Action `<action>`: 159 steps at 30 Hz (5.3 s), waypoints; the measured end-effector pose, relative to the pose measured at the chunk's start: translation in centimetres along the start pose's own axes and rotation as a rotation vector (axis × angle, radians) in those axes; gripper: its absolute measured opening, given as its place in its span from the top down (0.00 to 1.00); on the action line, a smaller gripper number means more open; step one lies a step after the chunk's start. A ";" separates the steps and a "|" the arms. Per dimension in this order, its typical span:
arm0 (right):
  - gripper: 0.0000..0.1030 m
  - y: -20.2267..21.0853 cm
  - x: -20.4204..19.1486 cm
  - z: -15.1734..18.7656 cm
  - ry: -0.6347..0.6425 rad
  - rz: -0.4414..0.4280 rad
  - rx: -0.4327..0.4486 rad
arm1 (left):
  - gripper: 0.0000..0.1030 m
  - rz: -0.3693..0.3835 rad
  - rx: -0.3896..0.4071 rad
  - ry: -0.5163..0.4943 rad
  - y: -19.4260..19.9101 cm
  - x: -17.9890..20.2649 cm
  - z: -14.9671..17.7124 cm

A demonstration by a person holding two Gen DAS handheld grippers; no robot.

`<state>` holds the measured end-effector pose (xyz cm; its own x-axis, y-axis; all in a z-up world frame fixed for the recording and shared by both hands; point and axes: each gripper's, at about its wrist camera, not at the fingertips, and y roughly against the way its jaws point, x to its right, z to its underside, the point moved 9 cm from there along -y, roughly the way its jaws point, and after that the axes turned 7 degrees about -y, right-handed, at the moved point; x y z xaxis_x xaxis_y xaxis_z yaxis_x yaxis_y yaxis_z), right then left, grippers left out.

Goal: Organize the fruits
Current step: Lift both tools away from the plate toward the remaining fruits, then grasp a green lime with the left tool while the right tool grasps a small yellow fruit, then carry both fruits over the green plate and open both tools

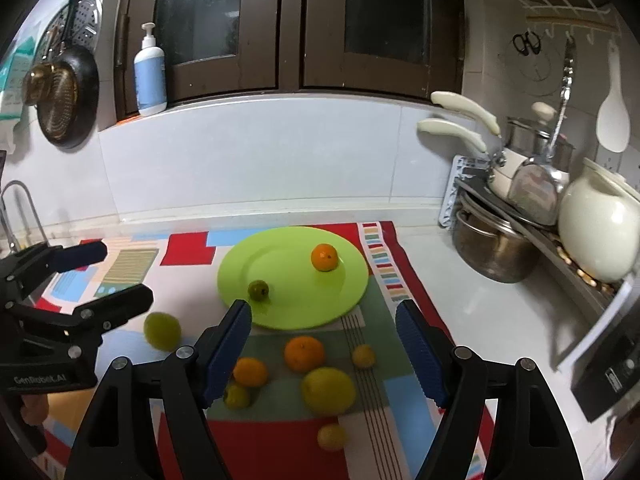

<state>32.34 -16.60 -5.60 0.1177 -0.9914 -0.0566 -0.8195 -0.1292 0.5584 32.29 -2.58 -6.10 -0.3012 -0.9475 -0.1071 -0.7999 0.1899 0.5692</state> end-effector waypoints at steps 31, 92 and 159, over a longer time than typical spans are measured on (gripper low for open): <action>0.27 2.7 2.3 8.2 -0.022 0.004 -0.070 | 0.23 0.118 -0.079 -0.110 -1.7 6.7 6.2; 0.72 -1.5 0.6 9.2 -0.109 -0.144 -0.190 | 0.72 0.187 -0.161 -0.016 -5.0 6.5 7.1; 0.57 -17.0 0.4 -3.7 -0.050 -0.101 -0.199 | 0.42 0.050 -0.164 -0.059 -17.1 -4.4 -4.4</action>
<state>48.40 -14.76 -12.10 0.1609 -0.9741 -0.1587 -0.6774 -0.2260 0.7000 49.58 -2.81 -11.76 -0.3721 -0.9204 -0.1202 -0.6895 0.1873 0.6996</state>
